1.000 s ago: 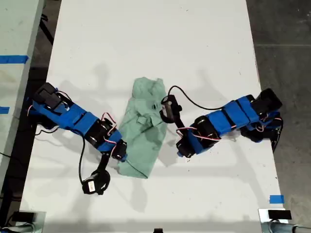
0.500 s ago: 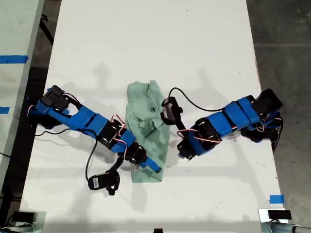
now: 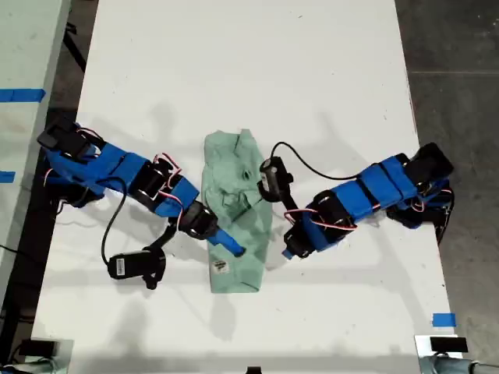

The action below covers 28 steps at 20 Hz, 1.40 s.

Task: Fold tshirt

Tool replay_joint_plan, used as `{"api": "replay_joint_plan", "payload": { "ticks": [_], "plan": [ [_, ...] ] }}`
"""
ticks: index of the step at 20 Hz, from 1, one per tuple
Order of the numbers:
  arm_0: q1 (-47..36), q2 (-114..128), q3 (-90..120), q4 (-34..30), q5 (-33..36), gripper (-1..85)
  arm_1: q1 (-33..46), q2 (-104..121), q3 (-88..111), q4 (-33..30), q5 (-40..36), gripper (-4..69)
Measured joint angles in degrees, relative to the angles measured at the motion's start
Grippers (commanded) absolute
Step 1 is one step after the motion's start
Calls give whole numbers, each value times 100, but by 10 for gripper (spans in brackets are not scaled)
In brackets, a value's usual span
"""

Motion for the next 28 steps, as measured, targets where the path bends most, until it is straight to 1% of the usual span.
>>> {"api": "replay_joint_plan", "payload": {
  "ticks": [1, 2, 4, 5, 7, 9, 13, 17, 19, 22, 28],
  "plan": [
    [97, 396, 519, -229, -149, 237, -26, 0, 9, -44, 0, 186],
    [220, 861, 1204, -694, -369, 216, -26, 0, 18, -88, 62, 208],
    [457, 2083, 2971, -2004, -958, 211, -35, 0, 18, -220, 123, 258],
    [536, 2461, 3656, -2426, -1266, 220, -35, -9, 18, -343, 167, 269],
    [633, 2593, 4140, -2602, -1731, 230, -44, -105, 18, -738, 229, 284],
    [721, 2602, 4157, -2742, -2004, 227, -44, -387, 18, -949, 281, 302],
    [765, 2558, 4157, -2936, -2628, 218, -44, -712, -176, -1020, 580, 321],
    [800, 2373, 4157, -2988, -3094, 198, -44, -712, -176, -1011, 1125, 328],
    [800, 2224, 4104, -2988, -3199, 190, -44, -712, -176, -976, 1424, 326],
    [800, 1793, 3735, -2997, -3243, 192, -44, -782, -176, -923, 1626, 326],
    [800, 562, 2804, -2997, -3243, 196, -44, -1327, -809, -879, 1679, 325]
  ]
}}
